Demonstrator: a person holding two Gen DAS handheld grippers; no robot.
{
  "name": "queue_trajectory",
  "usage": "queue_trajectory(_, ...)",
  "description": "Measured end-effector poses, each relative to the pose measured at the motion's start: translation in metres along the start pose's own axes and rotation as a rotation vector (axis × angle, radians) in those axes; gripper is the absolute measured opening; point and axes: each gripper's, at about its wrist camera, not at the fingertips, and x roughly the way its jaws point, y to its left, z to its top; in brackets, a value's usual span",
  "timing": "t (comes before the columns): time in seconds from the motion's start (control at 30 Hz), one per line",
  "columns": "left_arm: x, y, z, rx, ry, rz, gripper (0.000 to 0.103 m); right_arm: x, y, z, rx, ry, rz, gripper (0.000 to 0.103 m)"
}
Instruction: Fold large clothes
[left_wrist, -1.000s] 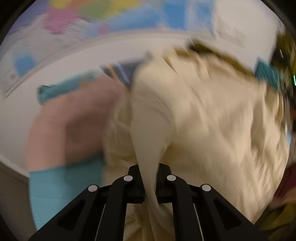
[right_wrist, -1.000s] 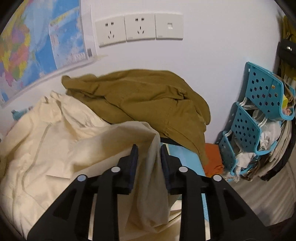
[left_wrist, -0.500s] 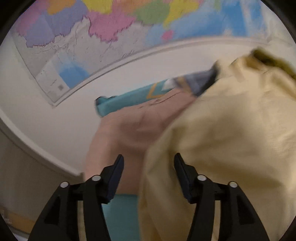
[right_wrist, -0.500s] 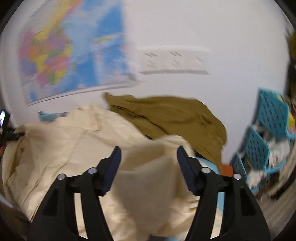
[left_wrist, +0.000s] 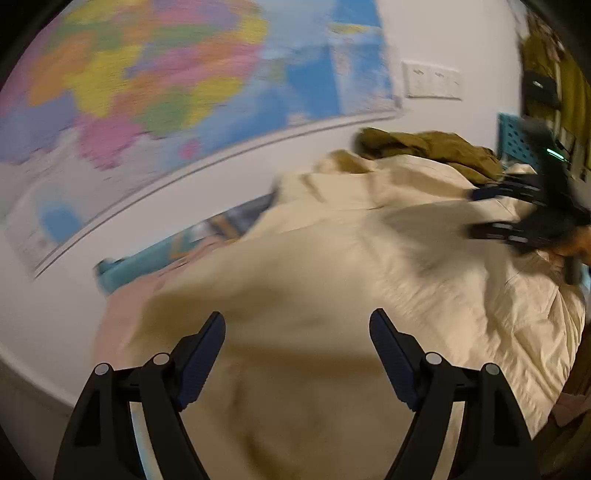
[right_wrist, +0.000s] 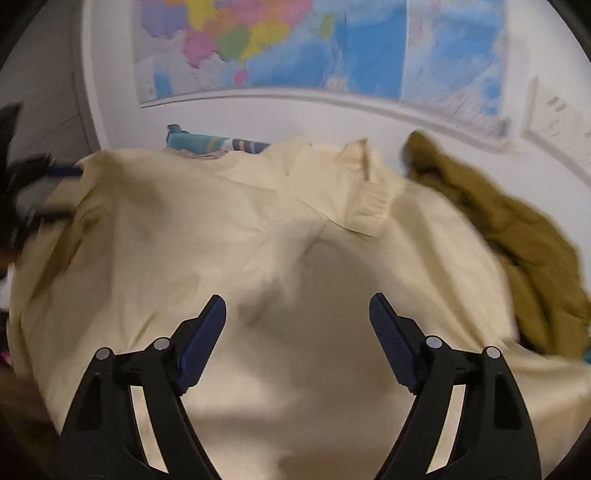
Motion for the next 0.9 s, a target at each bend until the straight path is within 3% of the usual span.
queue_trajectory(0.07,0.025,-0.009,0.013,-0.003,0.033,-0.03,0.078,0.034,-0.017,0.021,0.075,0.028,-0.021,0.078)
queue_trajectory(0.17,0.062,-0.019,0.026,-0.011,0.096,-0.06,0.078,0.078,-0.035,0.036,0.182,0.107,0.037,0.076)
queue_trajectory(0.27,0.084,-0.02,0.026,-0.005,0.142,-0.083,0.078,0.106,-0.022,0.04,0.115,0.16,0.036,0.074)
queue_trajectory(0.33,0.091,-0.024,0.022,0.002,0.154,-0.091,0.078,0.117,-0.011,0.038,0.048,0.217,0.026,0.064)
queue_trajectory(0.4,0.097,-0.022,0.019,-0.005,0.162,-0.101,0.078,0.124,-0.005,0.036,-0.003,0.216,0.0,0.032)
queue_trajectory(0.47,0.098,-0.019,0.016,-0.015,0.16,-0.105,0.078,0.12,-0.013,0.041,0.013,0.2,0.035,0.014)
queue_trajectory(0.5,0.098,-0.016,0.015,-0.019,0.157,-0.105,0.078,0.116,-0.017,0.044,0.032,0.187,0.051,0.01)
queue_trajectory(0.7,0.08,0.004,0.014,-0.047,0.099,-0.102,0.081,0.082,-0.03,0.083,0.029,0.041,-0.009,0.006)
queue_trajectory(0.8,0.069,0.01,0.005,-0.063,0.087,-0.138,0.082,0.097,-0.037,0.093,0.016,0.031,-0.063,0.007)
queue_trajectory(0.9,0.063,0.006,-0.013,-0.033,0.115,-0.147,0.082,0.12,-0.045,0.087,0.054,0.069,-0.052,0.012)
